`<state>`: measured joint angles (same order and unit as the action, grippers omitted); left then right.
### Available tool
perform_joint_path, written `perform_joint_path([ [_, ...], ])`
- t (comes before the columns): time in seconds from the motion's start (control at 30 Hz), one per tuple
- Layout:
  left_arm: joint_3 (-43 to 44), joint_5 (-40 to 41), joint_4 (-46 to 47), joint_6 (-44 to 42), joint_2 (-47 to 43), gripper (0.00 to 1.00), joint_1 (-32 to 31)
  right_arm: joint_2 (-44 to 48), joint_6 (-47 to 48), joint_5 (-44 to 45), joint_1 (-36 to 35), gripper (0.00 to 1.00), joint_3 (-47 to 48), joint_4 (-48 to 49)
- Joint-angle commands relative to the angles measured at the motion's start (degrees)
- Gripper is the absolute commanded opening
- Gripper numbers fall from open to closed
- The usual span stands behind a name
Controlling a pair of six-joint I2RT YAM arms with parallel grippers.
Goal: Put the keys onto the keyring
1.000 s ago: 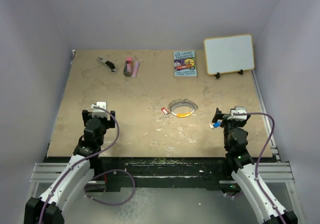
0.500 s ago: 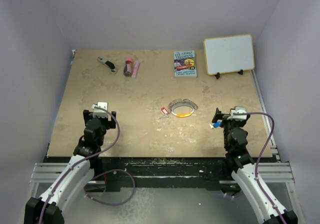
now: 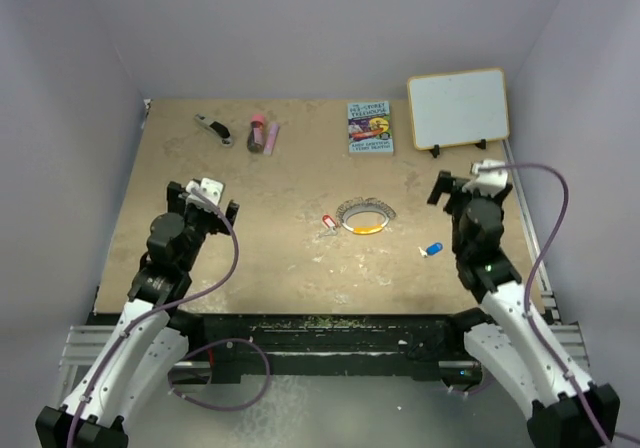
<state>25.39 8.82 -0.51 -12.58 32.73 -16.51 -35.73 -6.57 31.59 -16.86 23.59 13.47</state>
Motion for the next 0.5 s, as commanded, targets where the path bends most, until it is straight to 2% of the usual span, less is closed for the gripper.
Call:
perform_joint_path([
  [0.0, 3.13, -16.28, -0.9, -3.58, -0.98, 0.98, 0.2, -14.17, -2.45, -12.26, 0.08, 1.0, 16.56, -4.58],
  [0.07, 3.23, -21.87, 0.58, -3.98, -0.97, 0.98, 0.24, -16.77, -2.41, -16.0, 0.08, 1.0, 15.16, 4.16],
  [0.17, 3.07, -25.01, 3.53, -3.1, -0.59, 0.98, 0.63, -16.52, -14.15, -11.12, 0.12, 0.99, 7.59, 17.44],
  [0.2, 2.87, -26.06, 4.41, -3.72, -0.45, 0.98, 0.74, -16.53, -14.62, -11.9, 0.23, 0.99, 5.47, 22.07],
  [0.23, 2.91, -26.72, 5.2, -4.4, -0.21, 0.98, 0.78, -16.91, -13.07, -15.07, 0.25, 1.0, 4.65, 23.23],
  [0.33, 3.75, -26.89, 8.17, -4.71, 1.39, 0.98, 0.83, -18.82, -12.66, -18.53, 0.25, 1.0, 7.61, 17.08],
  [0.47, 4.87, -29.68, 10.92, -6.73, 4.4, 0.97, 0.79, -20.81, -11.42, -23.25, 0.25, 1.0, 9.24, 17.04],
])
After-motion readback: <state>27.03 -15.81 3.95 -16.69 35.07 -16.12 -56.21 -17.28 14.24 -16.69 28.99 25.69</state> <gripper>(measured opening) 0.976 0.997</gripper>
